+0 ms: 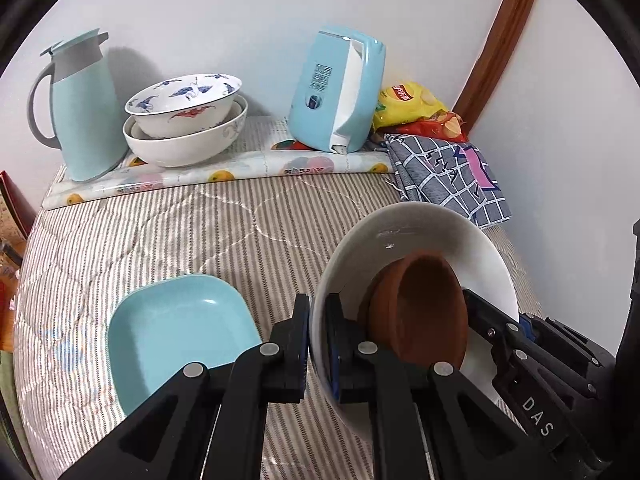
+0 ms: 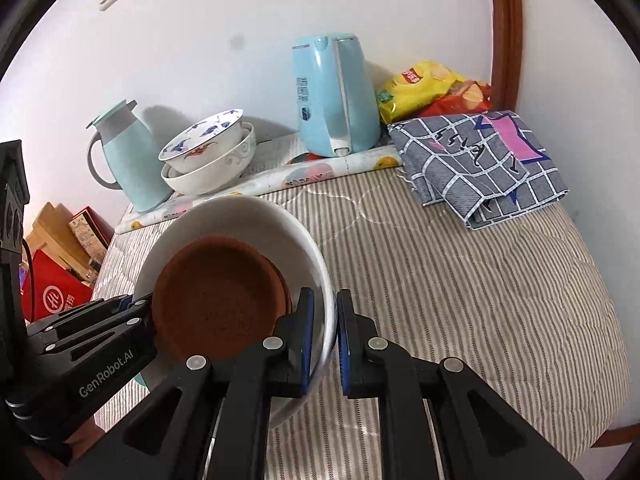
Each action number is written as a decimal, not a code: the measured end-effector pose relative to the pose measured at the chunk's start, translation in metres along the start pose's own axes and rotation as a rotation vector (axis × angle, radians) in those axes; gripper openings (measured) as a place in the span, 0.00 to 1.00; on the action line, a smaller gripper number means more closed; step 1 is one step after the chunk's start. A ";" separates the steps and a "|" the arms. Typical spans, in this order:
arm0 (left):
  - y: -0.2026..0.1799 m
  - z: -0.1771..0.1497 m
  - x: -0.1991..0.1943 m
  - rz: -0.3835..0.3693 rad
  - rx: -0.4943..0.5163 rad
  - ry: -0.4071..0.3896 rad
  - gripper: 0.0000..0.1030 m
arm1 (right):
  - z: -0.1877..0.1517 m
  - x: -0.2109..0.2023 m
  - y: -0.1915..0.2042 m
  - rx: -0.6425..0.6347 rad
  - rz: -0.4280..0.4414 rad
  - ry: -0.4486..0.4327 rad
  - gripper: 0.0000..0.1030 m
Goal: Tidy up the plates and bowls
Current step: 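Carry the white bowl with both grippers toward the stacked blue plates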
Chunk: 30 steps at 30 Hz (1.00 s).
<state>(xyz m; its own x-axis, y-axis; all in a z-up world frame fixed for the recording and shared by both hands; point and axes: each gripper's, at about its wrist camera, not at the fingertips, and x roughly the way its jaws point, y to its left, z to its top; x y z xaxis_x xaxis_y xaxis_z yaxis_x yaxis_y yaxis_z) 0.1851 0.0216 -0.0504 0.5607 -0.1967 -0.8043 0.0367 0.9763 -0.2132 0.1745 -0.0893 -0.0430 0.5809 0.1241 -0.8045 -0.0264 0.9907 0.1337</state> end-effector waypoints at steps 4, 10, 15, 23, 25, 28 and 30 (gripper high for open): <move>0.008 -0.001 -0.004 0.002 -0.009 -0.003 0.08 | 0.000 0.001 0.007 -0.007 0.002 0.000 0.10; 0.019 -0.003 -0.007 0.004 -0.023 -0.005 0.08 | -0.002 0.002 0.018 -0.025 0.003 0.001 0.10; 0.027 -0.004 -0.011 0.009 -0.034 -0.008 0.08 | -0.004 0.003 0.027 -0.036 0.011 0.003 0.10; 0.042 -0.005 -0.018 0.022 -0.050 -0.010 0.08 | -0.008 0.006 0.041 -0.047 0.024 0.005 0.10; 0.045 -0.006 -0.018 0.026 -0.052 -0.011 0.08 | -0.008 0.006 0.044 -0.047 0.030 0.004 0.10; 0.050 -0.007 -0.019 0.030 -0.057 -0.010 0.08 | -0.009 0.007 0.049 -0.049 0.035 0.004 0.10; 0.052 -0.008 -0.020 0.033 -0.060 -0.011 0.08 | -0.009 0.008 0.052 -0.053 0.038 0.004 0.10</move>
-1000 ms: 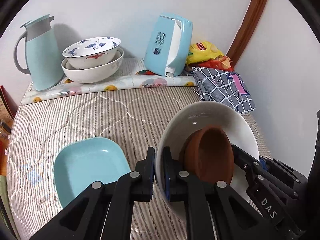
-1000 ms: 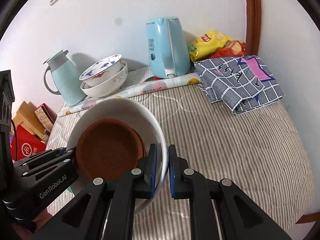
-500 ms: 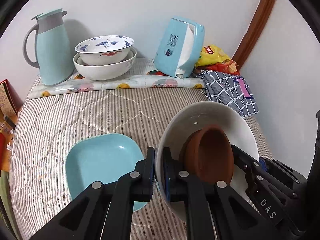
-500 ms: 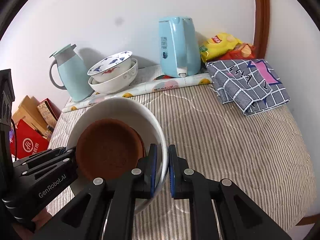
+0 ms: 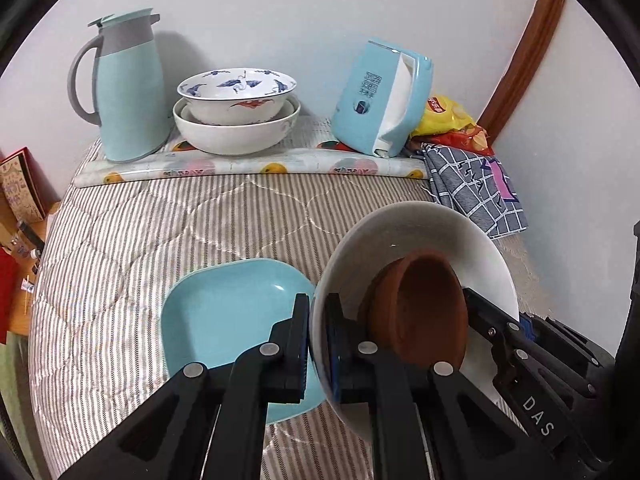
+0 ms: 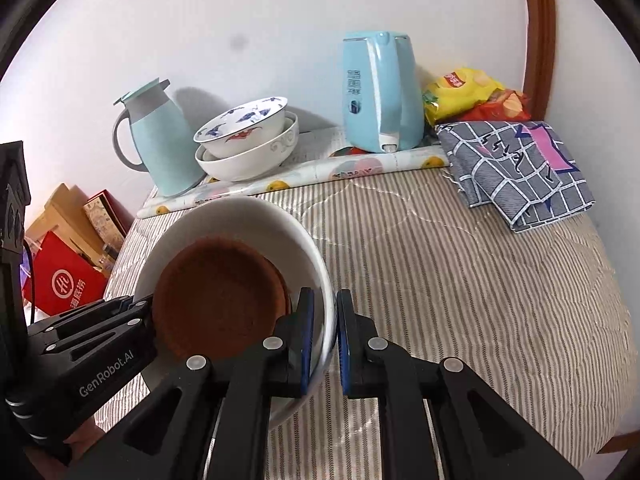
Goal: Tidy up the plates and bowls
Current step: 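Carry the white bowl with both grippers toward the stacked blue plates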
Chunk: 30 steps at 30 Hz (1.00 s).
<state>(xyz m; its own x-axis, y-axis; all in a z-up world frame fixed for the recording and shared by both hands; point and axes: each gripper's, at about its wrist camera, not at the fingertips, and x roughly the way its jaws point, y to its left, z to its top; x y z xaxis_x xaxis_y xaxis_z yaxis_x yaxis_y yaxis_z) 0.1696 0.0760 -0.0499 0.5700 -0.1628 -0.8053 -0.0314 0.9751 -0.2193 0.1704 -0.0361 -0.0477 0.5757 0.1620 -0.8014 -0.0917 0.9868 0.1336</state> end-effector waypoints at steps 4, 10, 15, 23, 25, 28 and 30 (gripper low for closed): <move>0.007 -0.001 -0.001 0.005 -0.008 0.000 0.08 | -0.001 0.002 0.006 -0.004 0.007 0.001 0.10; 0.016 -0.002 -0.004 0.012 -0.018 -0.002 0.08 | -0.002 0.004 0.015 -0.011 0.016 0.004 0.10; 0.024 -0.002 -0.005 0.022 -0.025 -0.001 0.08 | -0.002 0.008 0.022 -0.017 0.027 0.006 0.10; 0.038 -0.003 -0.007 0.039 -0.040 -0.002 0.08 | -0.003 0.014 0.033 -0.030 0.049 0.012 0.10; 0.040 -0.004 -0.008 0.044 -0.044 -0.003 0.08 | -0.004 0.016 0.036 -0.033 0.054 0.015 0.10; 0.045 -0.005 -0.008 0.050 -0.051 -0.001 0.08 | -0.004 0.018 0.040 -0.039 0.061 0.018 0.10; 0.048 -0.006 -0.007 0.055 -0.054 0.001 0.08 | -0.004 0.021 0.043 -0.042 0.066 0.020 0.10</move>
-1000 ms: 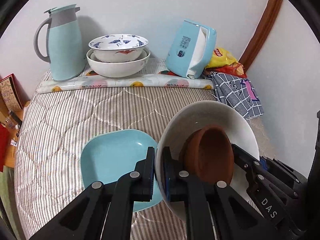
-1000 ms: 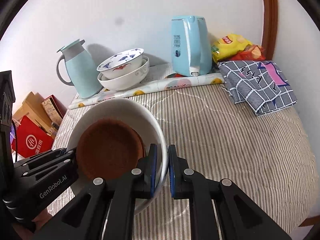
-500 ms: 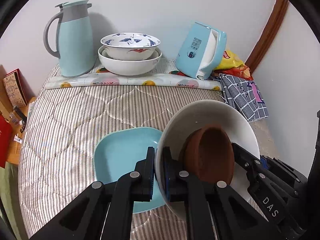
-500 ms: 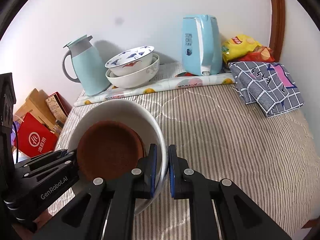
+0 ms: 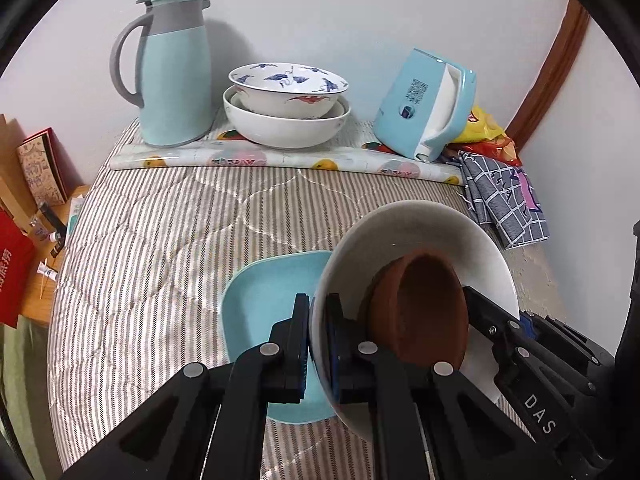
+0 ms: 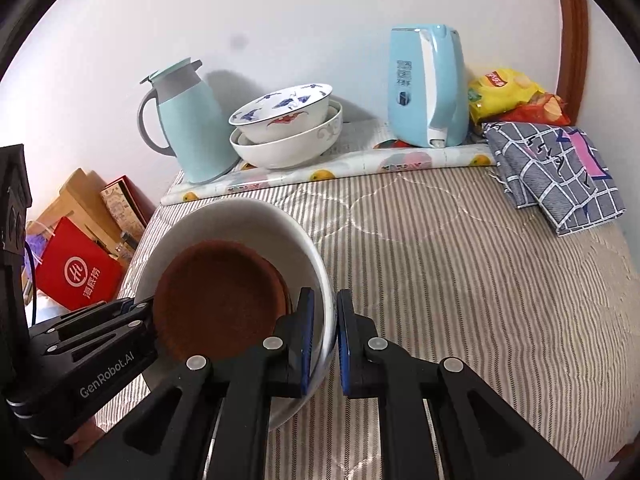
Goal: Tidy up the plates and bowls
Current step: 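Carry the white bowl with both grippers toward the stacked blue plates, then lower the white bowl with both grippers onto the blue plate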
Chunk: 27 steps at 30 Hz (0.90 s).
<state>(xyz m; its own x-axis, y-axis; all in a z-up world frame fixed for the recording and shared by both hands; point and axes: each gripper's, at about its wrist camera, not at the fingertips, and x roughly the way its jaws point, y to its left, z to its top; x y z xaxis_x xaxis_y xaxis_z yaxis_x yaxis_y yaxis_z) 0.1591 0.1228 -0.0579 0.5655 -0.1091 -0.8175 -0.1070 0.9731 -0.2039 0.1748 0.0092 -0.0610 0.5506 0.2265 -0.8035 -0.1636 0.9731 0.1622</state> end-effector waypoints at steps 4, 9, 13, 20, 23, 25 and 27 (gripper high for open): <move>0.006 -0.001 0.002 0.010 -0.007 0.005 0.08 | -0.001 0.005 0.003 -0.001 0.009 0.005 0.10; 0.011 -0.003 0.006 0.020 -0.012 0.012 0.08 | -0.002 0.012 0.007 -0.007 0.017 0.014 0.10; 0.015 -0.003 0.012 0.025 -0.016 0.020 0.08 | -0.003 0.018 0.007 -0.007 0.022 0.025 0.10; 0.022 -0.003 0.024 0.034 -0.026 0.044 0.08 | -0.005 0.033 0.006 -0.001 0.030 0.051 0.10; 0.026 -0.003 0.031 0.038 -0.032 0.058 0.08 | -0.006 0.041 0.007 -0.001 0.033 0.063 0.10; 0.029 -0.004 0.035 0.043 -0.035 0.066 0.08 | -0.006 0.047 0.007 -0.001 0.037 0.074 0.10; 0.031 -0.005 0.041 0.047 -0.041 0.076 0.08 | -0.006 0.052 0.008 -0.001 0.040 0.084 0.10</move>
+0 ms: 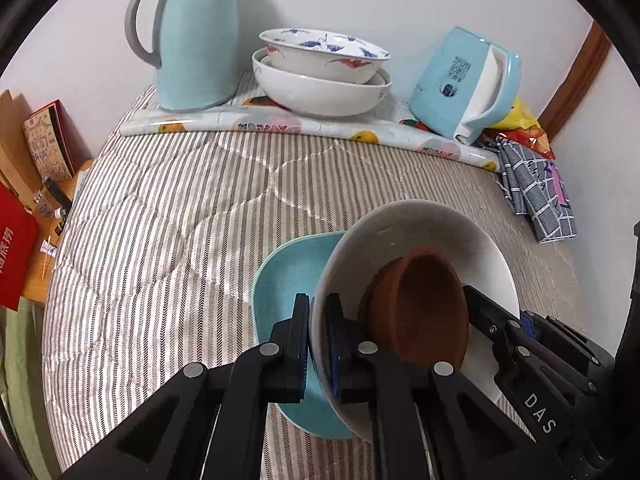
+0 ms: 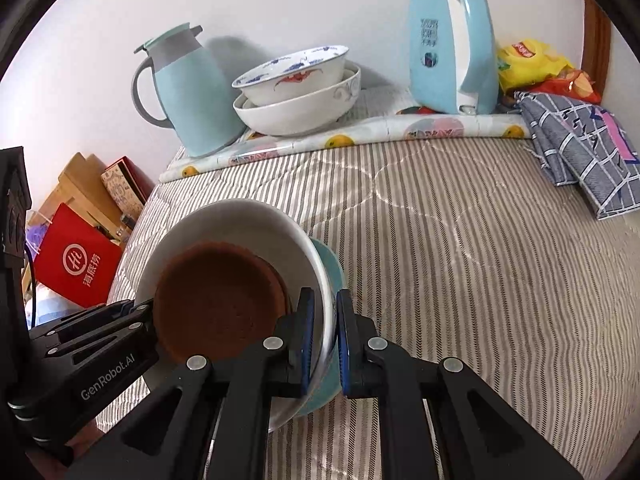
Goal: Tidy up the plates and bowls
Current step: 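Lower the white bowl with both grippers onto the blue plate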
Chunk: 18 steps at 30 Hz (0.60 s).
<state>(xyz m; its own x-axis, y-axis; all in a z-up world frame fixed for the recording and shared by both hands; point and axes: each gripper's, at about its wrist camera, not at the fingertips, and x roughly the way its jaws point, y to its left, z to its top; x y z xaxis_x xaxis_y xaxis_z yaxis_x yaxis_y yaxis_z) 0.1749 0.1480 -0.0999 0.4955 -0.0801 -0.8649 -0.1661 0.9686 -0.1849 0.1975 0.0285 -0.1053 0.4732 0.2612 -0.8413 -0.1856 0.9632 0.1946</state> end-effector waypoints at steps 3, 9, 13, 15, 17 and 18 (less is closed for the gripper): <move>0.003 -0.001 0.007 0.007 -0.002 0.010 0.08 | 0.001 0.008 0.000 0.000 0.006 0.017 0.10; 0.009 0.000 0.021 0.008 -0.015 0.035 0.08 | 0.002 0.026 -0.001 -0.002 0.010 0.055 0.10; 0.011 0.000 0.029 0.007 -0.023 0.048 0.09 | 0.002 0.037 -0.003 0.003 0.013 0.079 0.10; 0.012 0.000 0.029 0.004 -0.020 0.042 0.09 | 0.003 0.038 -0.005 0.008 0.023 0.075 0.10; 0.012 0.002 0.030 0.005 -0.017 0.041 0.09 | 0.004 0.039 -0.005 0.003 0.026 0.075 0.11; 0.012 0.002 0.030 0.005 -0.014 0.040 0.09 | 0.004 0.039 -0.005 0.002 0.027 0.075 0.11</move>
<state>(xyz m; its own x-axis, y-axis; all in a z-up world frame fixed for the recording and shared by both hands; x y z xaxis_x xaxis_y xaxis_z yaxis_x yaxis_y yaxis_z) 0.1897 0.1575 -0.1268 0.4600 -0.0854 -0.8838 -0.1806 0.9656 -0.1873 0.2207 0.0346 -0.1370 0.4020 0.2815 -0.8713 -0.1960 0.9560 0.2184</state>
